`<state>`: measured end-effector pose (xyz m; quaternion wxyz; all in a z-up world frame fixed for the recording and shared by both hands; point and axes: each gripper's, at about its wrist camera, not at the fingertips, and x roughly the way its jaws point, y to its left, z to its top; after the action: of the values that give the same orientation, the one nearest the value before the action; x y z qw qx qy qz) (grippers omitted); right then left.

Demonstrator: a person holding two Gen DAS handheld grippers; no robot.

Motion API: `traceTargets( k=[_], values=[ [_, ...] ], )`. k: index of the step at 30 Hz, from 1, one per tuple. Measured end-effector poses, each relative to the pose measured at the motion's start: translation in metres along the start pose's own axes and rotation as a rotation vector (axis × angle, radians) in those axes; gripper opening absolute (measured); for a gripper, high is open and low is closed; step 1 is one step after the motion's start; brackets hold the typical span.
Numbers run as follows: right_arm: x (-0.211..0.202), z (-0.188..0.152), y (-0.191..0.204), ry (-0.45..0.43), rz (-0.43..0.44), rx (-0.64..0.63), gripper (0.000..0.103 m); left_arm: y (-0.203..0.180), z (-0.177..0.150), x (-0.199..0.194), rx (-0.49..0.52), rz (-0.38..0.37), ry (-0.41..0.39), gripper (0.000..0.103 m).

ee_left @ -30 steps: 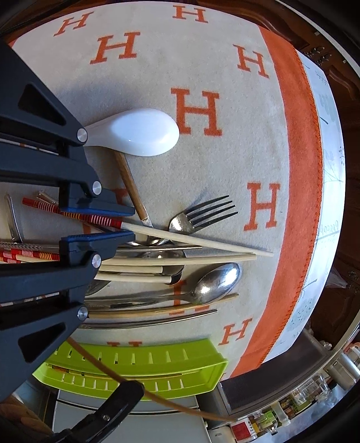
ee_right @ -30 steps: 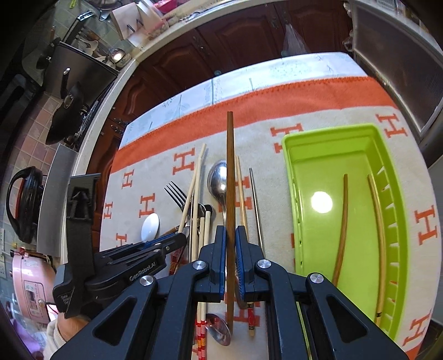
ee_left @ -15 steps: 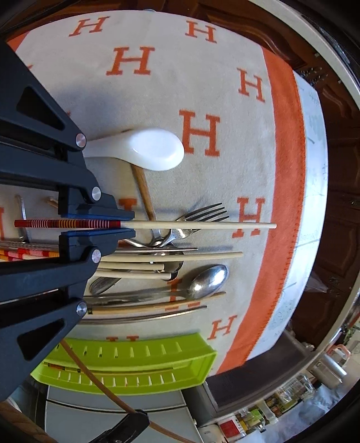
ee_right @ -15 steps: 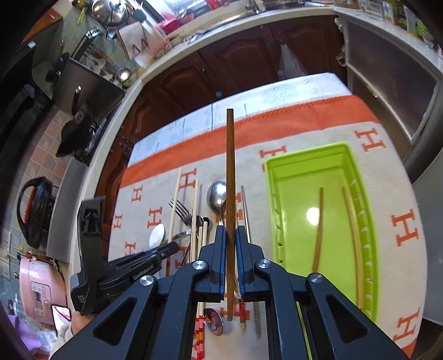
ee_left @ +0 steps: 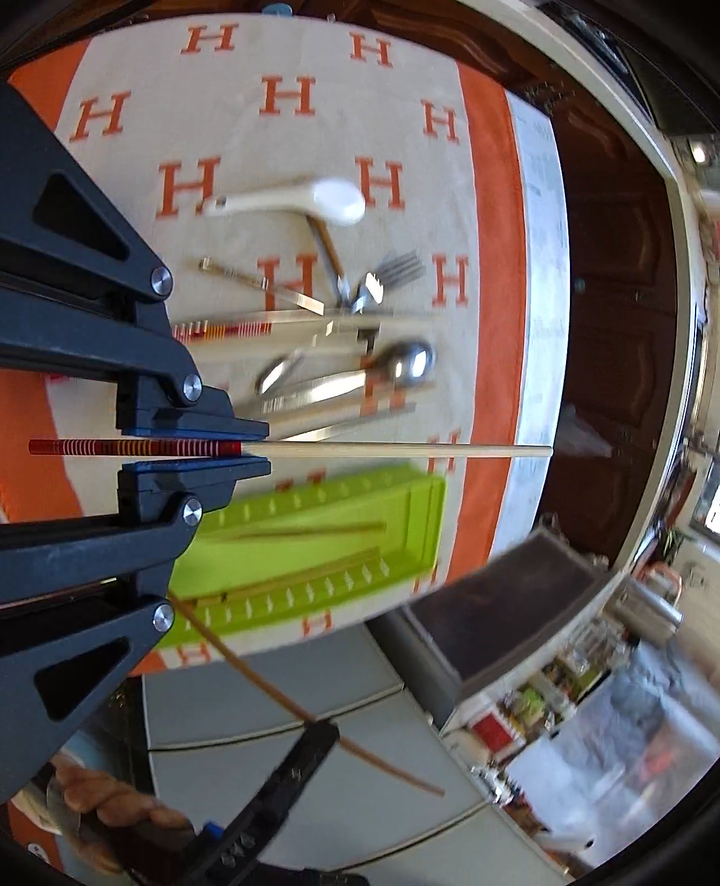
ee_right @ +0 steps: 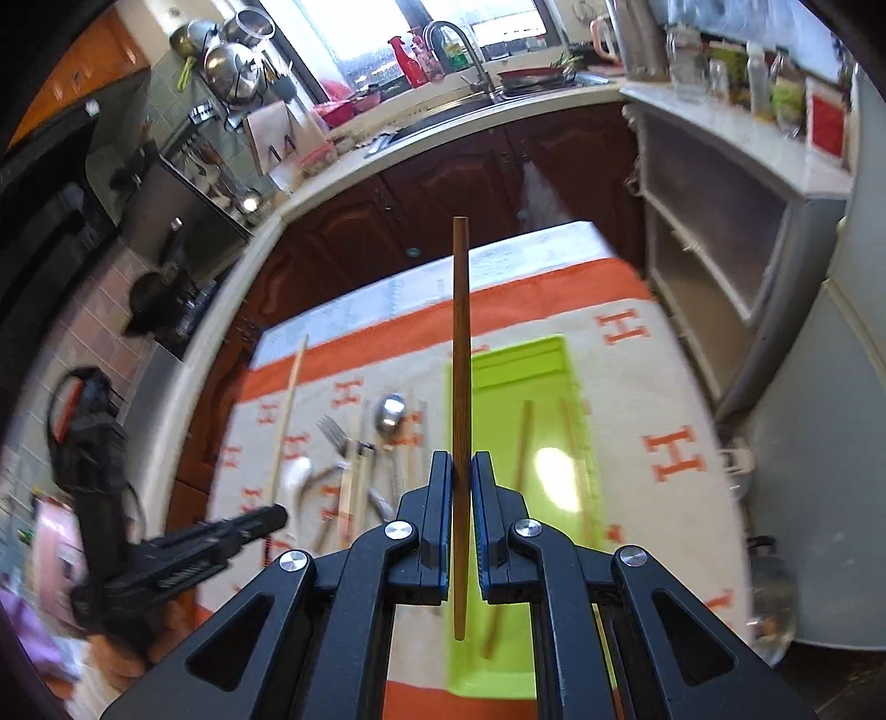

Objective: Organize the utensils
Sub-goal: 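Lift both chopsticks, lower them into the green tray and open both tools, then move both open tools back over the remaining utensils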

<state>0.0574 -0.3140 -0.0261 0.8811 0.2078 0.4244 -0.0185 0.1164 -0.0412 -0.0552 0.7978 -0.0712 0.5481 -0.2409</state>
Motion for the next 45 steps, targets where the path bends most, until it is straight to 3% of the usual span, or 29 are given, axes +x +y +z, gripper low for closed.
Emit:
traceTargets(
  k=[4, 9, 12, 17, 27, 31, 39, 41, 45],
  values=[
    [0.000, -0.018, -0.004, 0.031, -0.112, -0.077, 0.007, -0.030, -0.002, 0.020, 0.011, -0.047, 0.026, 0.003],
    [0.023, -0.033, -0.015, 0.111, -0.165, -0.105, 0.007, -0.050, -0.012, 0.050, -0.006, -0.068, 0.073, 0.003],
    [0.040, -0.032, -0.030, 0.164, -0.114, -0.040, 0.008, -0.055, -0.014, 0.064, -0.018, -0.067, 0.091, 0.003],
    [0.053, -0.030, -0.052, 0.168, -0.060, 0.055, 0.024, -0.062, -0.011, 0.078, -0.026, -0.068, 0.102, 0.003],
    [0.064, -0.019, -0.084, 0.110, -0.061, 0.222, 0.026, -0.071, -0.010, 0.111, -0.050, -0.064, 0.164, 0.004],
    [0.063, -0.023, -0.087, 0.102, -0.072, 0.228, 0.027, -0.075, -0.016, 0.112, -0.033, -0.045, 0.175, 0.019],
    [0.061, -0.034, -0.077, 0.112, -0.063, 0.209, 0.027, -0.067, -0.026, 0.088, 0.005, -0.020, 0.145, 0.030],
    [0.063, -0.040, -0.071, 0.122, -0.061, 0.197, 0.027, -0.061, -0.030, 0.080, 0.008, -0.011, 0.132, 0.044],
    [0.069, -0.054, -0.061, 0.155, -0.056, 0.175, 0.027, -0.050, -0.037, 0.063, 0.020, 0.021, 0.084, 0.046]
  ],
)
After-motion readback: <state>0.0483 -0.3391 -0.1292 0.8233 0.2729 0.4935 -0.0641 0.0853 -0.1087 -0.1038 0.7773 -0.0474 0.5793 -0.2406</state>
